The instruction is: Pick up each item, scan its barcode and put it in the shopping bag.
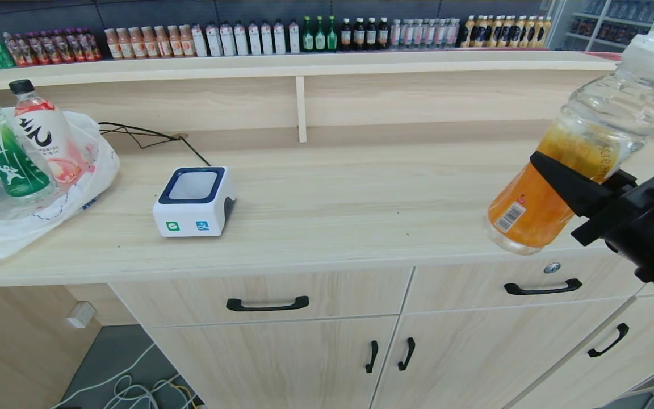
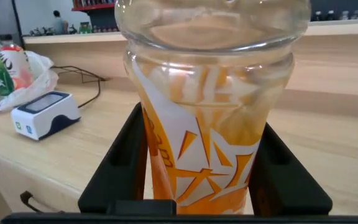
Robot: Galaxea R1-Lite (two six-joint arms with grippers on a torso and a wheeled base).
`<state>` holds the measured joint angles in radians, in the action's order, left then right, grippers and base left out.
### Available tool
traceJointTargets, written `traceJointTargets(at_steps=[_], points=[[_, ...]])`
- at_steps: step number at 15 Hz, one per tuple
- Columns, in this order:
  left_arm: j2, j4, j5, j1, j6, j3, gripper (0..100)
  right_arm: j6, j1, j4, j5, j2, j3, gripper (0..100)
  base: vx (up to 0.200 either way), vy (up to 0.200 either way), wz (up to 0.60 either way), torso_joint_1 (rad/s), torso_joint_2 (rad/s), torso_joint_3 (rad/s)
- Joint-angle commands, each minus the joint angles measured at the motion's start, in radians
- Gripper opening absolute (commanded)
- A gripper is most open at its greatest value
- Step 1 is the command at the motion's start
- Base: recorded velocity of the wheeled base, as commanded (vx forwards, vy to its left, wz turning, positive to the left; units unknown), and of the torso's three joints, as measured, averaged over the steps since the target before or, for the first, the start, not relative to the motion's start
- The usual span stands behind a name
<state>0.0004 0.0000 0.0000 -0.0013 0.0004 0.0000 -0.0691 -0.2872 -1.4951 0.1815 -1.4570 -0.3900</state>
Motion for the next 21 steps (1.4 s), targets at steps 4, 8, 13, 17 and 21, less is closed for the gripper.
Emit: traceJointTargets(at_steps=[4, 8, 13, 17, 21], points=[[0.001, 0.0, 0.0, 0.0, 0.0, 0.0, 100, 0.132, -0.003, 0.044, -0.117, -0.009, -0.056, 0, 0.0, 0.0, 0.0, 0.0, 0.0, 0.0], [0.001, 0.0, 0.0, 0.0, 0.0, 0.0, 100, 0.161, -0.027, 0.018, -0.162, -0.011, -0.05, 0, 0.0, 0.0, 0.0, 0.0, 0.0, 0.0], [0.001, -0.002, 0.0, 0.0, -0.003, 0.0, 100, 0.154, -0.023, 0.012, -0.165, -0.009, -0.036, 0, 0.0, 0.04, 0.0, 0.0, 0.0, 0.001], [0.001, 0.0, 0.0, 0.0, -0.003, 0.0, 100, 0.124, -0.018, -0.002, -0.165, -0.017, -0.029, 0, 0.0, 0.2, 0.0, -0.002, 0.0, 0.007], [0.001, 0.0, 0.0, 0.0, -0.003, 0.0, 100, 0.123, -0.018, -0.007, -0.165, -0.026, -0.03, 0, 0.0, 0.2, 0.0, 0.013, 0.0, 0.004]])
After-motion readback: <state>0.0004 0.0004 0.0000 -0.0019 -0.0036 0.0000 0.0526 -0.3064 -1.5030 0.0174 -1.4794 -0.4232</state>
